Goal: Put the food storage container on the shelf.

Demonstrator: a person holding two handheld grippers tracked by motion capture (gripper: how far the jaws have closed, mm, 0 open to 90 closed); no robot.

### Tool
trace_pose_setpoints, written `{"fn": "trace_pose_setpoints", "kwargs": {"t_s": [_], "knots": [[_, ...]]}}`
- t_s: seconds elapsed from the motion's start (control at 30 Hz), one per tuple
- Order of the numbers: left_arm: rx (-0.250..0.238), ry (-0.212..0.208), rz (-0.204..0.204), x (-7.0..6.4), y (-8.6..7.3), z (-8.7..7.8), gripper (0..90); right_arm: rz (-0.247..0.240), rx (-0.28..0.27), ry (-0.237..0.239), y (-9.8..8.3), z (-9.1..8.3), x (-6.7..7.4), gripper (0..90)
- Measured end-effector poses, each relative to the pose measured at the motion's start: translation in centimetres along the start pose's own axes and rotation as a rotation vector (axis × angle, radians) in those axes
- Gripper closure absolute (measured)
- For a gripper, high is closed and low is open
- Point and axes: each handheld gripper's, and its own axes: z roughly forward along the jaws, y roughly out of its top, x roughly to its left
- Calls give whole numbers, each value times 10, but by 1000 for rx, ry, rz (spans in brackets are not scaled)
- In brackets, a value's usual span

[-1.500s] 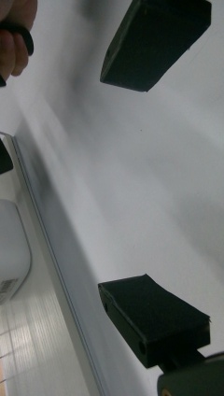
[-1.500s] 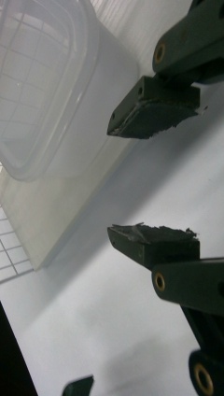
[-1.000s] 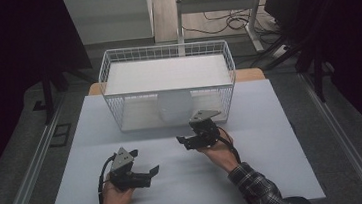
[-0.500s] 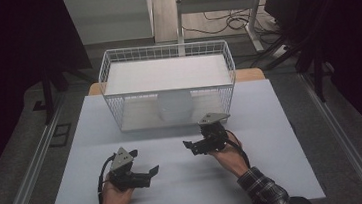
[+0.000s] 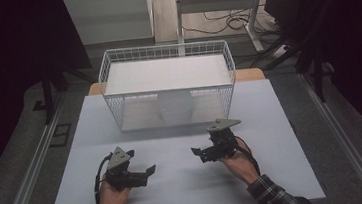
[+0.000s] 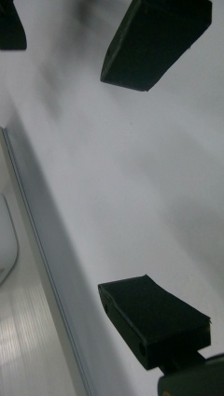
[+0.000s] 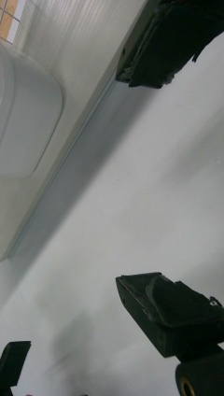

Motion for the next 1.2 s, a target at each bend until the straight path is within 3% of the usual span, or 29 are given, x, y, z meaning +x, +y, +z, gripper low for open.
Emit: {"fn": "trace_pose_setpoints", "kwargs": {"t_s": [0.53,1.2], "knots": [[-6,55,-10,6,-9,-27,29,8,-33,-21,-18,-33,1,24],[-8,99,-36,10,-27,-56,27,69,-44,-129,-57,-79,-12,2]]}}
